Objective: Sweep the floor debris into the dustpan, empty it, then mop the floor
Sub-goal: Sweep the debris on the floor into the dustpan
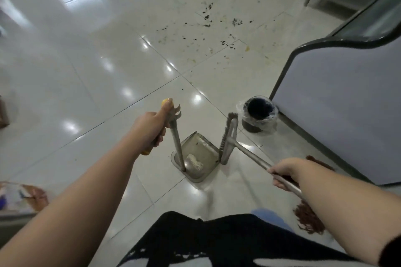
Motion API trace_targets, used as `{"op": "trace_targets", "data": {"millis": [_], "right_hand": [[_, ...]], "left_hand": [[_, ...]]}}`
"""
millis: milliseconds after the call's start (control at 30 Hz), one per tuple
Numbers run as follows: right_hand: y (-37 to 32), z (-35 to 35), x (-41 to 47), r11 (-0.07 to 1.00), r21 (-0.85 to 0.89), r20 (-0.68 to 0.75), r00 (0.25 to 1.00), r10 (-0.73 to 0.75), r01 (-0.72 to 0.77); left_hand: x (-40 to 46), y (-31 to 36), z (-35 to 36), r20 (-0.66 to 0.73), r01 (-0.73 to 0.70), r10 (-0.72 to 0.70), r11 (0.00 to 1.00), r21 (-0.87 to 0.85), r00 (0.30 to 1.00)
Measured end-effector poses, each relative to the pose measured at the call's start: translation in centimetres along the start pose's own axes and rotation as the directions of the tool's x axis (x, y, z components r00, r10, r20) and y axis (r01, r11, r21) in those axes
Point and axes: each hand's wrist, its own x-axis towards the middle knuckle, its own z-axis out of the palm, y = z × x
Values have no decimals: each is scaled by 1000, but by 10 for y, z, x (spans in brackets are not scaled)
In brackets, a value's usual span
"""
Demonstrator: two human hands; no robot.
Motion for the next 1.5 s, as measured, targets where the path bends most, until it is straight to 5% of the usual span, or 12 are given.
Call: {"op": "trace_targets", "data": {"millis": [133,400,600,800,900,1100,1500], "right_hand": [[-44,18,-1,993,100,30,997,-67,63],[-142,16,14,993,-45,117,988,-101,107],[-237,-16,56,981,160,166,977,-137,111],[-348,-63,82,982,18,95,977,-190,189],[-388,-68,77,969,-113,124,971,-206,220],[-482,-94,80,988,-34,116,982,-148,152],[-610,-93,77,972,191,92,984,-153,134]], "left_hand": [[19,-11,-34,-72,11,-12,1000,-17,997],[86,2,-72,-238,143,-151,988,-50,960],[167,38,-109,-298,217,-215,976,-25,930],[243,82,-128,-323,248,-238,969,-11,916],[268,95,-132,-319,253,-241,967,-4,916],[336,111,-161,-305,221,-217,975,-20,927],[473,178,-233,29,137,-141,983,123,990]]}}
